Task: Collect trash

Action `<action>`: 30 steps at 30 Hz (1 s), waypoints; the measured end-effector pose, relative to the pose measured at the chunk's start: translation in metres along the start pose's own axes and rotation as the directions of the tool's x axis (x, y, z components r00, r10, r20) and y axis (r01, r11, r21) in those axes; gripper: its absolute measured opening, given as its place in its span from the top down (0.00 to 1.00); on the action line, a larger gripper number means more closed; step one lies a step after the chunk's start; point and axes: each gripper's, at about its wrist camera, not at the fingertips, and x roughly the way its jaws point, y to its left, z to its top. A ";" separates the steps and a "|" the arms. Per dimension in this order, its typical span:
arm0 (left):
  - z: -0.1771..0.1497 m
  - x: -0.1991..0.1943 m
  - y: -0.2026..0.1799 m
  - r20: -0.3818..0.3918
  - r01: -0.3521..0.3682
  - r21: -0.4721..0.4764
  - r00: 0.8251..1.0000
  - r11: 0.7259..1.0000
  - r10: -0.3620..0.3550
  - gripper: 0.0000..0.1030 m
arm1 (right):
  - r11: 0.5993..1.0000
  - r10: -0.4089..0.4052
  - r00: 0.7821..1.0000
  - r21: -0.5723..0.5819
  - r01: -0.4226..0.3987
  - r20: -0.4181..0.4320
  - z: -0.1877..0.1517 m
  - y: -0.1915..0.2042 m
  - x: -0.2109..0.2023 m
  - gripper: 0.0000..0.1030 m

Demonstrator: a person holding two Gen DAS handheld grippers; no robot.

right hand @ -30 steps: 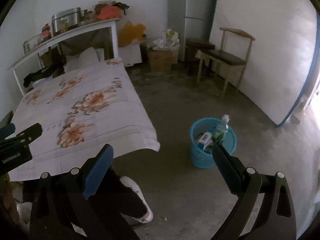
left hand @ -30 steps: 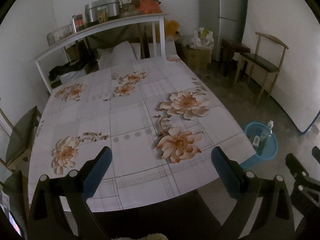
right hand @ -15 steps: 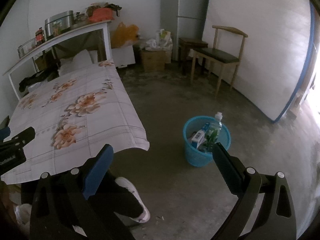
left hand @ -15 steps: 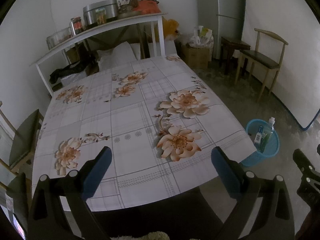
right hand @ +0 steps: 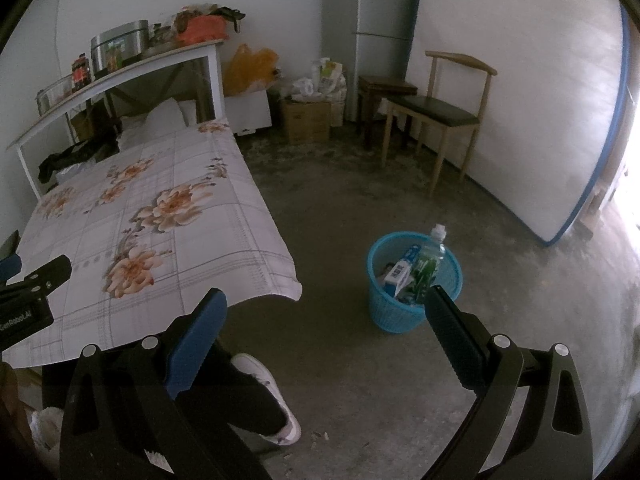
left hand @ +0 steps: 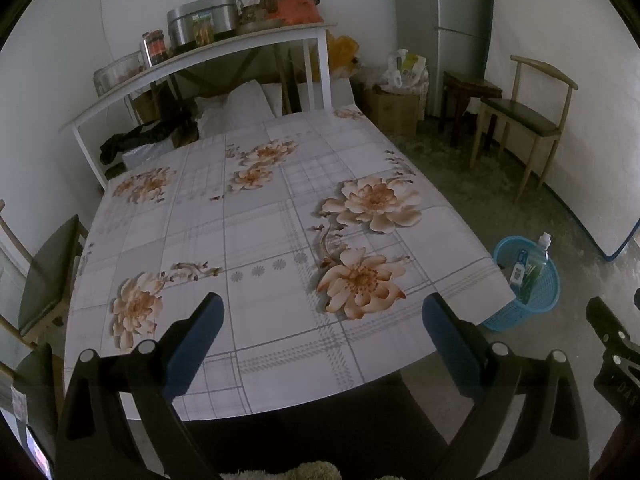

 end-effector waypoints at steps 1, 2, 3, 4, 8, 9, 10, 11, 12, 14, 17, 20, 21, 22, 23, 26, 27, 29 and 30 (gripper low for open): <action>0.000 0.000 0.000 -0.001 0.001 -0.001 1.000 1.000 -0.001 0.06 | 1.000 0.000 1.000 0.001 0.000 -0.001 0.000 0.000 0.000 0.08; 0.000 0.000 0.000 -0.002 0.000 -0.001 1.000 1.000 0.000 0.06 | 1.000 0.000 1.000 0.002 0.000 0.000 0.000 0.000 0.000 0.08; 0.000 0.000 0.001 -0.001 -0.001 0.000 1.000 1.000 0.001 0.06 | 1.000 0.001 1.000 0.002 -0.001 0.000 0.000 0.000 0.000 0.08; 0.000 0.000 0.000 -0.002 0.000 0.000 1.000 1.000 0.000 0.06 | 1.000 0.000 1.000 0.000 0.000 0.000 0.000 0.000 0.000 0.08; 0.000 0.000 0.002 -0.005 -0.002 -0.002 1.000 1.000 0.002 0.05 | 1.000 -0.001 1.000 0.000 0.001 0.000 0.000 0.001 0.000 0.08; 0.000 0.000 0.002 -0.005 -0.001 -0.002 1.000 1.000 0.001 0.06 | 1.000 -0.001 1.000 0.000 0.001 -0.001 0.000 0.001 0.000 0.08; -0.001 0.000 0.003 -0.004 -0.002 -0.003 1.000 1.000 0.002 0.06 | 1.000 0.000 1.000 0.000 0.000 -0.001 0.000 0.001 0.000 0.08; -0.001 0.000 0.002 -0.004 0.000 -0.003 1.000 1.000 0.000 0.06 | 1.000 -0.001 1.000 -0.001 0.001 0.000 0.000 0.001 0.000 0.08; -0.001 0.000 0.003 -0.005 0.000 -0.003 1.000 1.000 0.000 0.05 | 1.000 -0.001 1.000 0.000 0.001 0.001 0.000 0.000 0.000 0.08; -0.001 0.001 0.002 -0.007 0.000 -0.001 1.000 1.000 0.000 0.06 | 1.000 0.000 1.000 -0.001 0.000 0.000 0.000 0.000 0.000 0.08; -0.001 0.000 0.003 -0.010 -0.001 -0.002 1.000 1.000 0.001 0.06 | 1.000 0.001 1.000 -0.002 -0.001 0.000 0.000 0.000 0.001 0.08; -0.002 0.000 0.003 -0.010 -0.001 -0.002 1.000 1.000 0.001 0.06 | 1.000 0.001 1.000 -0.002 -0.001 0.000 0.000 0.000 0.000 0.08; -0.001 0.000 0.003 -0.010 -0.001 -0.002 1.000 1.000 0.001 0.06 | 1.000 0.000 1.000 -0.002 0.000 0.000 0.000 0.000 0.000 0.08; -0.001 0.000 0.003 -0.010 0.000 -0.002 1.000 1.000 0.000 0.06 | 1.000 -0.001 1.000 -0.001 0.001 -0.001 0.000 0.000 0.000 0.08; -0.002 0.000 0.003 -0.010 -0.001 -0.003 1.000 1.000 0.001 0.06 | 1.000 -0.001 1.000 -0.001 0.001 -0.001 0.000 0.000 0.000 0.08; -0.001 0.000 0.003 -0.010 0.000 -0.002 1.000 1.000 0.000 0.06 | 1.000 0.000 1.000 -0.002 0.000 0.000 0.000 0.000 0.000 0.08; -0.001 0.000 0.003 -0.011 0.000 -0.002 1.000 1.000 0.000 0.05 | 1.000 -0.001 1.000 -0.003 0.001 0.000 0.000 0.000 0.000 0.08; -0.002 0.000 0.003 -0.010 -0.001 -0.002 1.000 1.000 0.001 0.06 | 1.000 0.001 1.000 -0.002 -0.001 0.000 0.001 -0.001 0.000 0.08; -0.001 0.000 0.003 -0.010 -0.001 -0.002 1.000 1.000 0.001 0.06 | 1.000 0.001 1.000 -0.001 -0.001 0.000 0.001 -0.001 0.000 0.08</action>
